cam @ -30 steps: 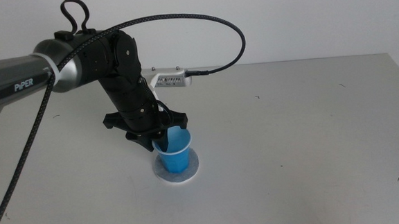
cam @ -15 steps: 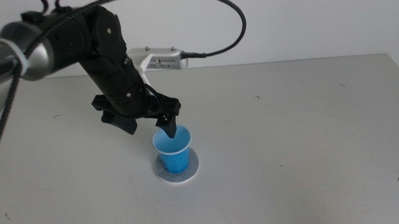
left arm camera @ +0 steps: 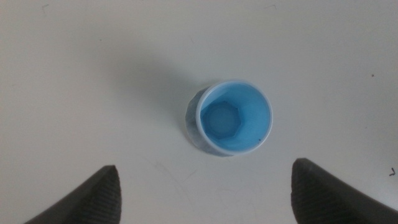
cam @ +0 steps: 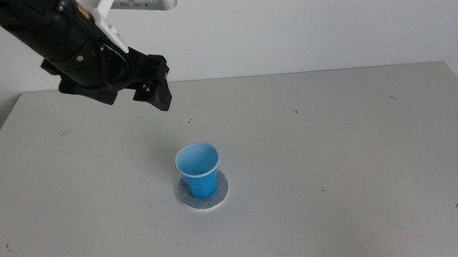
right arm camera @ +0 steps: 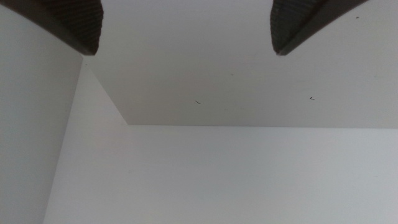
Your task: Place an empty cup on a cup mat.
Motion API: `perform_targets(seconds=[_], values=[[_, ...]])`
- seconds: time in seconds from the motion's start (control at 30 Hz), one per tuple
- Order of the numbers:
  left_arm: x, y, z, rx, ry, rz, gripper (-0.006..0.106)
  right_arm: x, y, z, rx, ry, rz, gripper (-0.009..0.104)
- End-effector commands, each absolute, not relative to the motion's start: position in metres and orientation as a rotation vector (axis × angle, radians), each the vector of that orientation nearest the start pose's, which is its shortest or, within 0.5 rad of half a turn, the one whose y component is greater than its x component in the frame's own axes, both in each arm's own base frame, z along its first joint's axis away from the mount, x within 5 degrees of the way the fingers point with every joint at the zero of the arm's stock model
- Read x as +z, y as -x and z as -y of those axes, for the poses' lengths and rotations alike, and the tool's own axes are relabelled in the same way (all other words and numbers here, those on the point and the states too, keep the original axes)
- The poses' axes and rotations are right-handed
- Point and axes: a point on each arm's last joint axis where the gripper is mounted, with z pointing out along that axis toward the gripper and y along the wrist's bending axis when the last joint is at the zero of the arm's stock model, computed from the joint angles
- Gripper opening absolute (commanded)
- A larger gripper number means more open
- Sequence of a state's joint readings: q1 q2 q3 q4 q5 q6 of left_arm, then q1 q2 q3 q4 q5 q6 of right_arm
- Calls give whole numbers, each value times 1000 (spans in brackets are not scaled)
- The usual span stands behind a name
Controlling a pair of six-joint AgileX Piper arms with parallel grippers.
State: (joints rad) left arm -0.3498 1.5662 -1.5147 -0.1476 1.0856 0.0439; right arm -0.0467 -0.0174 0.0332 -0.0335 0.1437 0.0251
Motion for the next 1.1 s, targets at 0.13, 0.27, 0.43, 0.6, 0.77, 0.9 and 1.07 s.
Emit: perform_targets(seconds=[0.13, 0.27, 0.43, 0.6, 0.77, 0.9, 1.07], values=[[404, -270, 104, -193, -497, -2522, 105, 202, -54, 3, -58, -17, -1535, 94], [419, -242, 88, -137, -410, -2574, 105, 202, -54, 3, -58, -17, -1535, 94], [448, -206, 66, -43, -370, -2440, 105, 202, -54, 3, -58, -17, -1535, 94], [469, -172, 44, 58, -331, -2290, 105, 202, -54, 3, -58, -17, -1535, 94], [456, -152, 25, 32, -234, -2164, 105, 202, -54, 3, -58, -17, -1535, 94], [425, -140, 12, 21, -151, -2090, 105, 202, -54, 3, -58, -17, -1535, 94], [382, -123, 3, 50, -120, -1941, 105, 202, -54, 3, -58, -17, -1535, 94]])
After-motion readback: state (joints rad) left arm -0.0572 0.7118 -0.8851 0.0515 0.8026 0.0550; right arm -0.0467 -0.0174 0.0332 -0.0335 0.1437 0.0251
